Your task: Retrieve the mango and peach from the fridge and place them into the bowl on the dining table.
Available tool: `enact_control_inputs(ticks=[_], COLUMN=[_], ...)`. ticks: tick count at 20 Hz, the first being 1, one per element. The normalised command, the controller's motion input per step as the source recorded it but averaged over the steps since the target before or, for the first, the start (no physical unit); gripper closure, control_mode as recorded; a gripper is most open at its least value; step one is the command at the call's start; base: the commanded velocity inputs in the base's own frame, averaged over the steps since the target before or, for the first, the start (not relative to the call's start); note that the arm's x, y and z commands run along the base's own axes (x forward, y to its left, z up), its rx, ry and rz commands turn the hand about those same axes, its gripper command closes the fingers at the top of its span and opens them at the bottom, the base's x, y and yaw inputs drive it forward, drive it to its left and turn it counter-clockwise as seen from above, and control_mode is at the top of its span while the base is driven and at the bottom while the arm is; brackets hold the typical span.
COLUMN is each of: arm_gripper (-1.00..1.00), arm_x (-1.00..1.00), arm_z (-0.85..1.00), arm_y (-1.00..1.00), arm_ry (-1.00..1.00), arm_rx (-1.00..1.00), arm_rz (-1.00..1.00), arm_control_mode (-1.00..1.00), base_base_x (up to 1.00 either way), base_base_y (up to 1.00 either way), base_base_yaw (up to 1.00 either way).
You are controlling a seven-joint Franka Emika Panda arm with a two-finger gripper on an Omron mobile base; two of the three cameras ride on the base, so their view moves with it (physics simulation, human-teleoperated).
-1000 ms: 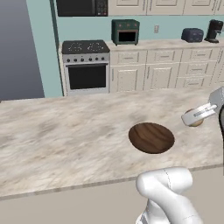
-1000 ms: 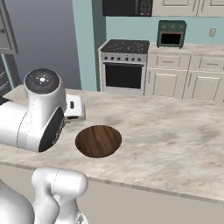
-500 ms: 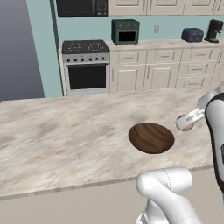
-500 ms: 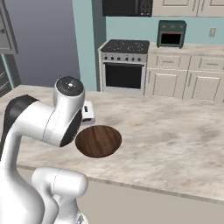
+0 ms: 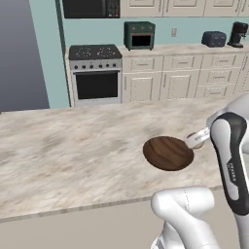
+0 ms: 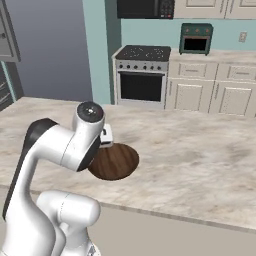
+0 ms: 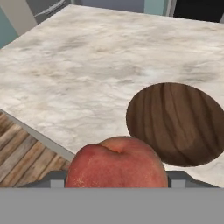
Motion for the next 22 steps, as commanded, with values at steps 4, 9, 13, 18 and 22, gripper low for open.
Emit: enact_control_inputs(ticks=[4,9,13,18,22], arm_gripper=[1.00,1.00,1.00,1.00,1.00], arm_x=[0.30,0.24,0.14,0.14,0.25], arm_z=[-0.21,-0.21,-0.28,-0.36,-0.35], arm_y=[0.00,0.00,-0.01,-0.02,0.00], arm_ry=[0.00,0.02,0.05,0.05,0.00], arm_rx=[0.00,0.00,0.00,0.00,0.00], arm_rz=[0.00,0.00,0.00,0.00,0.00], arm_control_mode=[-1.00,-1.00,-1.00,-1.00,-1.00], base_base_x=[0.00,0.00,0.00,0.00,0.00], base_base_y=[0.00,0.00,0.00,0.00,0.00], base_base_yaw=[0.00,0.00,0.00,0.00,0.00])
